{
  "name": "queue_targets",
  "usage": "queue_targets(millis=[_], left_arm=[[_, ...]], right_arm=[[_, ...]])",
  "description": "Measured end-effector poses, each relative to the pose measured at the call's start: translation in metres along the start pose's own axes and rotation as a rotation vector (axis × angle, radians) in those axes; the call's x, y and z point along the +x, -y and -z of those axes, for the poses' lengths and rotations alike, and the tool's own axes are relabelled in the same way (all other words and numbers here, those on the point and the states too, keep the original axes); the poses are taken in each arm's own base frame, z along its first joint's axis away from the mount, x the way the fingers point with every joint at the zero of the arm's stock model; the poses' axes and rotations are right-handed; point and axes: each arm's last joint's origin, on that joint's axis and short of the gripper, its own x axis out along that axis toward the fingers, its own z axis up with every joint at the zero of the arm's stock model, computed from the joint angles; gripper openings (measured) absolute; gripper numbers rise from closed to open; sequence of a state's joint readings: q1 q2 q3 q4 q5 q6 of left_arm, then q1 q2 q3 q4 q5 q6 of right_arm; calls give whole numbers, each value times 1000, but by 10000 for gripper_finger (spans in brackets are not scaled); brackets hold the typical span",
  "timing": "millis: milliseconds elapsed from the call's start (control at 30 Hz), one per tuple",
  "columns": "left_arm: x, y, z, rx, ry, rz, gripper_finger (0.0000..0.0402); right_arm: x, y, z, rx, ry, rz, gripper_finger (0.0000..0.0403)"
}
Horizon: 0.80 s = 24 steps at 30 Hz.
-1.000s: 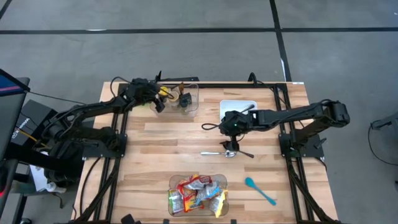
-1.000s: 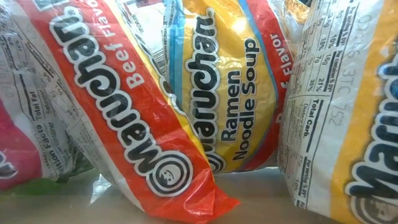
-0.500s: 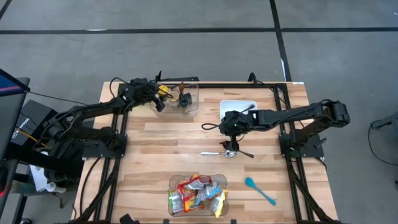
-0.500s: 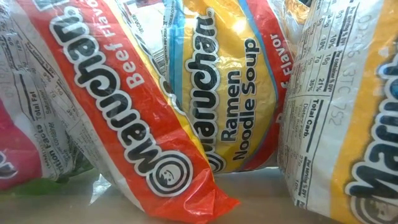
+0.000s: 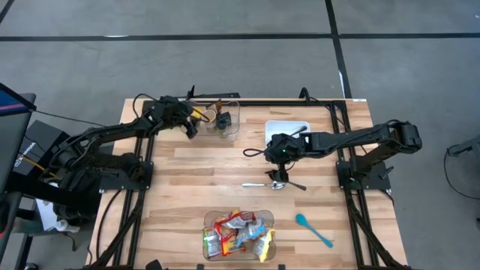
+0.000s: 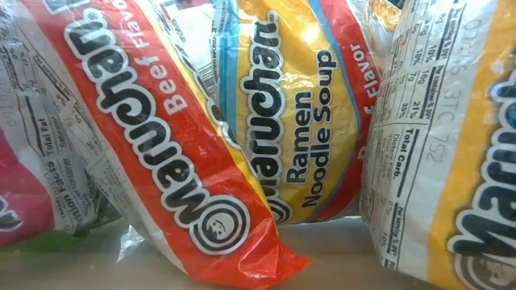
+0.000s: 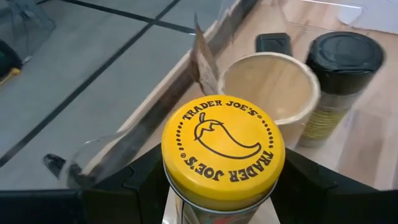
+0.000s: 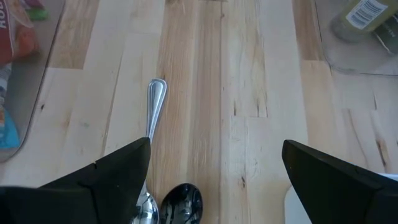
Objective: Pick & Place Food Item
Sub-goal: Put the yellow seasoning bottle into the top transparent bin
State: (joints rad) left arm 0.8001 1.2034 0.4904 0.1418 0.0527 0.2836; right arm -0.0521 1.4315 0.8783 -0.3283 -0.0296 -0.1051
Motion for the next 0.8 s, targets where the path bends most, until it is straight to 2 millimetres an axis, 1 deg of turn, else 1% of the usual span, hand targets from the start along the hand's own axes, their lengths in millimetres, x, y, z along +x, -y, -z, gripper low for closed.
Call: queue_targets(millis=[167,400,500,800], left_arm=[[1,0,1,-3,-6,13,216],[13,3,8,-30,-50,40,216],[15,2,7,-29,-34,35,216],[16,2,8,-38,-43,37,222]], right_arm=[[0,0,0,0,0,0,358],[0,0,0,0,1,-7,358],[0,-1,0,1,4,-25,358],[0,-1,0,1,4,-26,358]])
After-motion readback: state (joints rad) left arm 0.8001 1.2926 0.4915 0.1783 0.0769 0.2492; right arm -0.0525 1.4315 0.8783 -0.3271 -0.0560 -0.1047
